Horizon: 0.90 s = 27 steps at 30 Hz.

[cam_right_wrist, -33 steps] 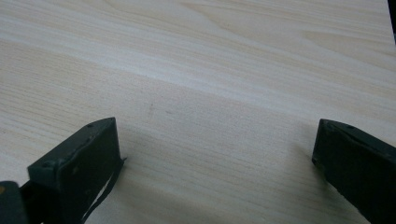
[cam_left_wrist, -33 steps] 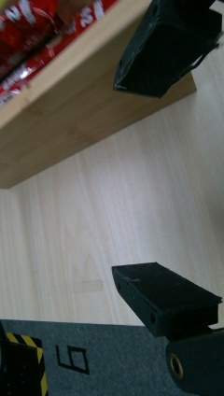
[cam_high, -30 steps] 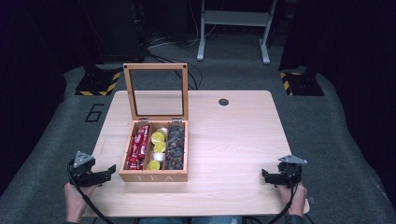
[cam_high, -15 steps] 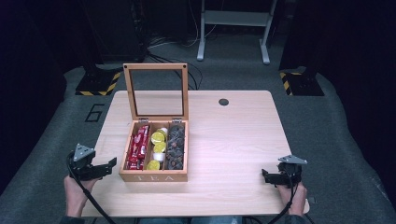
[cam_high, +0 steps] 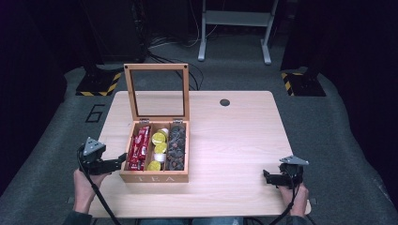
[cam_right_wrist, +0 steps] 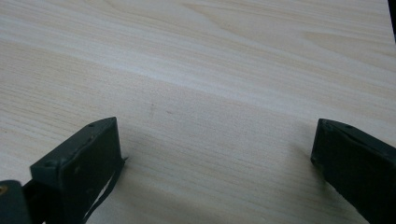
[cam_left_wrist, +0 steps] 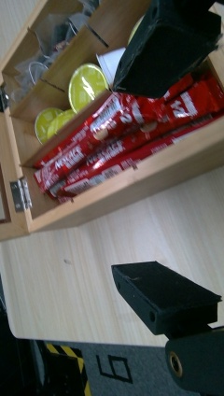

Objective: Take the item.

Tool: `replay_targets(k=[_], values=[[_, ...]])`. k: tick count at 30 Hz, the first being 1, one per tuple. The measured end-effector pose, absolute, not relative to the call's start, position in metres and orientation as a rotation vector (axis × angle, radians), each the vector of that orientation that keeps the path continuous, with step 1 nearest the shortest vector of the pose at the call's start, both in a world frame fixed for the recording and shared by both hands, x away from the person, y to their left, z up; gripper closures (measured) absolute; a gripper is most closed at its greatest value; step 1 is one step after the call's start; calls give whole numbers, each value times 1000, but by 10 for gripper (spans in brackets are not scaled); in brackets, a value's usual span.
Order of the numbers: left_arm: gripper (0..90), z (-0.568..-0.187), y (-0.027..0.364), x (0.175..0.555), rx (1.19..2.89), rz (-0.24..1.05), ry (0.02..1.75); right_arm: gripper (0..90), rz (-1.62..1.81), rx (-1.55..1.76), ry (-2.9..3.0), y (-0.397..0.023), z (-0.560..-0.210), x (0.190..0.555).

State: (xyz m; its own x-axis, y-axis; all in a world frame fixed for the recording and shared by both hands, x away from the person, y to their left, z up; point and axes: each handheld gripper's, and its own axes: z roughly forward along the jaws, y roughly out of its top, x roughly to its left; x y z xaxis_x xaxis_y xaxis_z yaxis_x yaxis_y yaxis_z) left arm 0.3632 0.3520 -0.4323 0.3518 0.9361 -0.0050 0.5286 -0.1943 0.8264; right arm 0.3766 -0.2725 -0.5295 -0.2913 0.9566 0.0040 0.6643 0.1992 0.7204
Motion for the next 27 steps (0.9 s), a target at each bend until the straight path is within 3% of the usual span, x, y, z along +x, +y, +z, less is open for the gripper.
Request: replay_targets(k=[17,27], values=[[205,-434,312,394,1942,617,1254,18,874,1492,2037,-273,-529,376],[413,-441,306,407,1973,577,1269,19,876,1497,2038,-272,-529,376]])
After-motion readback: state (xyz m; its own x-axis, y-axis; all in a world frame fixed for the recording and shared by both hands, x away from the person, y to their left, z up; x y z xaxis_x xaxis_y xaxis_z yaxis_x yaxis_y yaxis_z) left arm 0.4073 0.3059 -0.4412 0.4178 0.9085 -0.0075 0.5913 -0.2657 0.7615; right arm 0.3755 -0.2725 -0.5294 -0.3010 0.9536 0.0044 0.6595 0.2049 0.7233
